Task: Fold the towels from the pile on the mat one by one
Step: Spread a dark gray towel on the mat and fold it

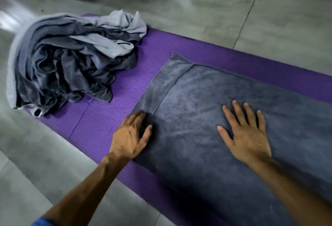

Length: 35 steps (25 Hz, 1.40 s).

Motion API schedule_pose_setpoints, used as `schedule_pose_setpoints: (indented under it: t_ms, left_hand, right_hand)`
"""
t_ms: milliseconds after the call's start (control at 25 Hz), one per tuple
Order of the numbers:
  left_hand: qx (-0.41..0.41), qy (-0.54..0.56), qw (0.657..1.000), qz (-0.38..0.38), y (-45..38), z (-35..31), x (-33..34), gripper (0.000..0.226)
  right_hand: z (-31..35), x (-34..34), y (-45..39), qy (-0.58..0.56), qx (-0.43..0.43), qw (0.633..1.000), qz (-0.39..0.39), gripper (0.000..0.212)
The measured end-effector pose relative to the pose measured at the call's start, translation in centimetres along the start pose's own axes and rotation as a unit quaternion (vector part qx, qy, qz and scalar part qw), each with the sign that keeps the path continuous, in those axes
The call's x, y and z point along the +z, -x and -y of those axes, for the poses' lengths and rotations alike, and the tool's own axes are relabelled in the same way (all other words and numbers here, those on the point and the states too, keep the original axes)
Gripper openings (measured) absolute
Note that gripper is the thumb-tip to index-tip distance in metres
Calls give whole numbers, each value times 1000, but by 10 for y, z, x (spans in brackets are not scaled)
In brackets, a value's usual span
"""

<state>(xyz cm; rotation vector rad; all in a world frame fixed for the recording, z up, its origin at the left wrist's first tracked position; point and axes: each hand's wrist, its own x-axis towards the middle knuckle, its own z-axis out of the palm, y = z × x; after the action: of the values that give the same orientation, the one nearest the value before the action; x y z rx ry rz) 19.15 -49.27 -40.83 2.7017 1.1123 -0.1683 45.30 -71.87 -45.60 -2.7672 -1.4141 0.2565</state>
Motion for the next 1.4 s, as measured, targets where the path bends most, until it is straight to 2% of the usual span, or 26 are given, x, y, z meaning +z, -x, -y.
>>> schedule_pose_setpoints:
  t_ms: [120, 280, 360, 480, 560, 600, 640, 720, 760, 880, 920, 1000, 1080, 1200, 1240, 1320, 1360, 1400]
  left_hand:
    - [43, 25, 998, 42, -45, -19, 9, 82]
    - [119, 8, 992, -36, -115, -47, 5, 56]
    - [133, 1, 991, -13, -164, -60, -3, 62]
    - [98, 15, 995, 26, -235, -86, -1, 66]
    - [44, 162, 983, 79, -259, -103, -6, 56]
    - [24, 246, 967, 70, -258, -103, -8, 56]
    - [24, 292, 956, 28, -245, -100, -11, 55]
    - [40, 278, 956, -80, -192, -88, -3, 54]
    - [53, 234, 966, -99, -153, -77, 8, 55]
    - [62, 46, 995, -59, -31, -24, 44, 59]
    - [60, 24, 996, -54, -5, -2, 51, 61]
    - [40, 48, 996, -70, 23, 27, 52, 63]
    - [-21, 117, 987, -105, 30, 35, 43, 60]
    - [-196, 187, 953, -133, 31, 42, 36, 54]
    - [-253, 236, 929, -132, 31, 41, 30, 46]
    - [-344, 393, 846, -111, 30, 32, 16, 20]
    - [-362, 448, 812, -93, 28, 29, 12, 21]
    - [-361, 463, 806, -77, 27, 27, 7, 27]
  right_hand:
    - [1, -2, -1, -1, -7, 1000, -6, 69]
    - [0, -2, -4, -7, -4, 1000, -4, 69]
    - [-1, -1, -4, -12, -9, 1000, -6, 69]
    - [-1, 2, -3, -11, -21, 1000, -12, 68]
    - [-1, 3, -3, -10, -22, 1000, -17, 69]
    - [-1, 2, -4, -10, -22, 1000, -14, 69]
    - [-1, 2, -4, -10, -20, 1000, -8, 69]
    - [-2, 1, -3, -10, -16, 1000, 0, 70]
    - [-1, 1, -3, -9, -17, 1000, 2, 70]
    - [-2, 0, -3, -11, -17, 1000, 7, 70]
    - [-2, 0, -4, -10, -17, 1000, 7, 70]
    - [-2, -1, -4, -12, -20, 1000, 9, 70]
    - [-2, -2, -4, -9, -17, 1000, 16, 71]
    - [-1, -6, -3, 2, -16, 999, 40, 76]
    - [-2, -8, -3, -2, -19, 998, 58, 80]
    - [-6, -16, -6, -31, -26, 994, 106, 88]
    - [-9, -21, -11, -54, -27, 988, 141, 91]
    - [-11, -28, -14, -84, -22, 981, 174, 92]
